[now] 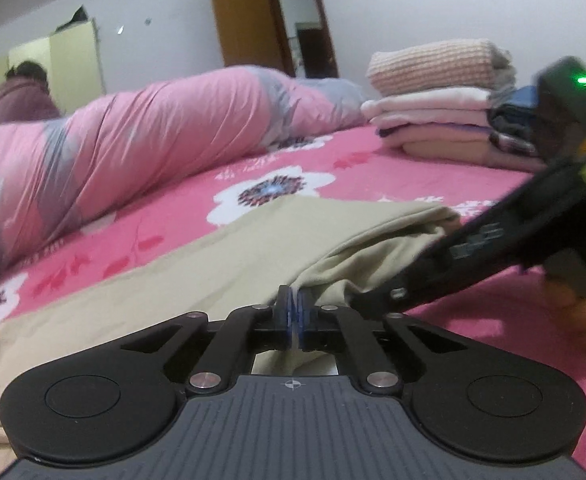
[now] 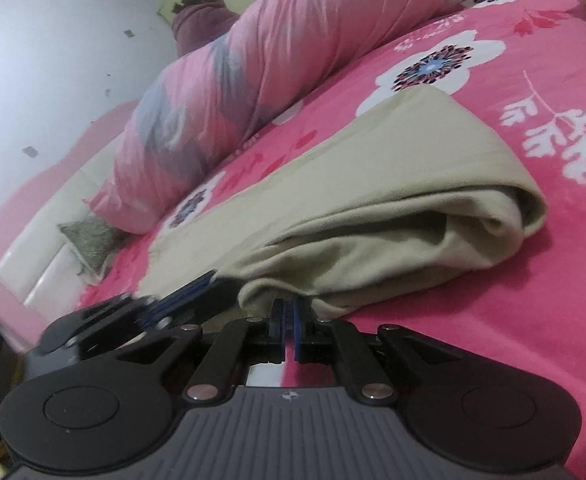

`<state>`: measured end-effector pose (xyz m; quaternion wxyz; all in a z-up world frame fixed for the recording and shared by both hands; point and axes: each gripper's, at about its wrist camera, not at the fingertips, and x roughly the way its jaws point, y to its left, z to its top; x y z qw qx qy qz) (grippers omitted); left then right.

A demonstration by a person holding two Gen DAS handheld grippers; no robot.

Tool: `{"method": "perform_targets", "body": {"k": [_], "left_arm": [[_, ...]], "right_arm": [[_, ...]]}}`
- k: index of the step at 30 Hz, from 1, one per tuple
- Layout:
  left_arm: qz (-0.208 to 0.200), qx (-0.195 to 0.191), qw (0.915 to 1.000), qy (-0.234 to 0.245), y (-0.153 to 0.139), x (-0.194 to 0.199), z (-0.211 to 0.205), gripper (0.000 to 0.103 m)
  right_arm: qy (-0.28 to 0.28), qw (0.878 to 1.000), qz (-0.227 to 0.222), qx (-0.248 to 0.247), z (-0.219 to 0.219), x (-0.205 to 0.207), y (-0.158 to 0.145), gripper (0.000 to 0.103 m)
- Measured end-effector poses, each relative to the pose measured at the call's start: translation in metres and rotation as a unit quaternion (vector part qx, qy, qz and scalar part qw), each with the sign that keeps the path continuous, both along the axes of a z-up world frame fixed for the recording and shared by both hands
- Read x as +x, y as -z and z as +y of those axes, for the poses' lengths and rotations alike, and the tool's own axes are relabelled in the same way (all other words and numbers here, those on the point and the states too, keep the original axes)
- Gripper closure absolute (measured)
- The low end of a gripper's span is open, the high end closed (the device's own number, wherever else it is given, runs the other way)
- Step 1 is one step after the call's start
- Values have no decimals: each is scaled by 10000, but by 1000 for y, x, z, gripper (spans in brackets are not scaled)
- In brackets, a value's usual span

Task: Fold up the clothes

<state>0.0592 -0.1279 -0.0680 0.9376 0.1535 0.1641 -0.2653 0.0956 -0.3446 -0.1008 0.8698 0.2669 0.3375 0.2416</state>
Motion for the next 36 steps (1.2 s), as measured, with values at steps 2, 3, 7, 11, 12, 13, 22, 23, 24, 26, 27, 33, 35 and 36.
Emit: {"method": "perform_targets", "body": {"k": [2, 3, 7, 11, 12, 13, 22, 23, 24, 26, 27, 33, 35, 36], "left_arm": [[0, -84, 9999, 85, -1, -3, 3, 103], [-2, -108, 9999, 112, -1, -3, 4, 103], [-19, -164, 9997, 164, -1, -2, 6, 103], [-44, -220, 9995, 202, -1, -1, 9, 103], [-53, -240, 9995, 183, -2, 0, 10, 103], [-46, -270, 9995, 163, -3, 0, 12, 103], [491, -668, 9963, 210, -6, 11, 24, 80], [579, -728, 9954, 240, -7, 12, 24, 67], [651, -757, 9947, 260, -7, 13, 23, 63], [715, -725, 9945, 258, -5, 15, 18, 58], [713, -681, 9948, 239, -3, 16, 14, 58], [741, -617, 9952, -149, 5, 25, 0, 60], [730, -532, 9955, -281, 6, 28, -4, 66], [713, -490, 9957, -336, 6, 29, -6, 66]], "right_arm": [[82, 10000, -43, 9, 2, 3, -1, 100], [115, 9999, -70, 17, 3, 5, -2, 100], [229, 9996, -143, 88, 8, 11, -2, 100], [426, 9969, -170, 634, 4, 12, 5, 100], [457, 9959, -178, 761, 1, 11, 6, 100], [487, 9947, -186, 886, -3, 9, 7, 100], [835, 9947, -340, 490, -20, -10, 1, 100], [922, 9940, -335, 488, -22, -10, 1, 100], [968, 9934, -315, 538, -25, -10, 2, 100], [1038, 9921, -287, 646, -31, -9, 3, 100], [1050, 9918, -286, 663, -33, -9, 3, 100], [1138, 9912, -310, 603, -39, -10, 4, 100], [1159, 9914, -323, 518, -39, -8, 4, 100], [1168, 9917, -340, 413, -39, -8, 3, 100]]}}
